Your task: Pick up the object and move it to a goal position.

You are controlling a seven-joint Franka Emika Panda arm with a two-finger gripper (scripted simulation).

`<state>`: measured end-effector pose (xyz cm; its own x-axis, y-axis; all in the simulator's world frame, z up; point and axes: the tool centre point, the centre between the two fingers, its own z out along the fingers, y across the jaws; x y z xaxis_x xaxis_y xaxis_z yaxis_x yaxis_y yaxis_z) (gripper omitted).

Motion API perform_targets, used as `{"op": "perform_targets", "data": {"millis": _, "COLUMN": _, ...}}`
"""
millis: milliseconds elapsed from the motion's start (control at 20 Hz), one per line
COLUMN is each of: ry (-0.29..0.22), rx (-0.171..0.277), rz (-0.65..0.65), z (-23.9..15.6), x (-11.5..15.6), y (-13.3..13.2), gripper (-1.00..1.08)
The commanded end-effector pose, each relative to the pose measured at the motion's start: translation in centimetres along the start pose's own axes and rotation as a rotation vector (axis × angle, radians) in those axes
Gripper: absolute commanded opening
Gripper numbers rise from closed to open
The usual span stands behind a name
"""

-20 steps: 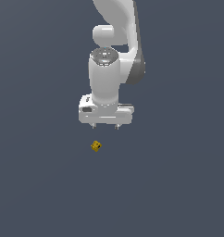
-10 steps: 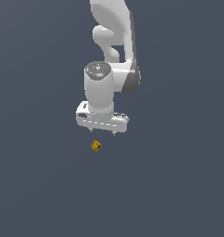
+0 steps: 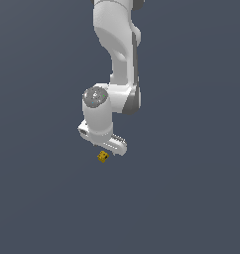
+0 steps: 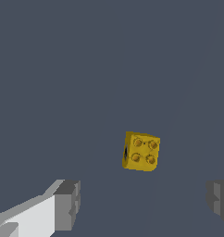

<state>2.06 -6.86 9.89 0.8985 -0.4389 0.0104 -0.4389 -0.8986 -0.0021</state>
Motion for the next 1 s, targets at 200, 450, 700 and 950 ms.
{"op": "perform_targets", "data": {"millis": 200, "ry": -0.008, "rx": -0.002, "rz": 0.109, "z": 2.2, "x": 0.5, "y": 1.0, "gripper": 1.00}}
{"op": "perform_targets", "data": {"millis": 450, "ry": -0.010, "rx": -0.003, "rz": 0.133, "z": 2.7, "x": 0.5, "y": 1.2, "gripper": 1.00}}
{"op": "perform_targets", "data": {"millis": 700, "ry": -0.011, "rx": -0.003, "rz": 0.128, "z": 3.2, "x": 0.5, "y": 1.2, "gripper": 1.00}}
{"op": "perform_targets", "data": {"millis": 950, "ry": -0.010, "rx": -0.003, "rz": 0.131, "z": 5.7, "x": 0.4, "y": 1.3, "gripper": 1.00}}
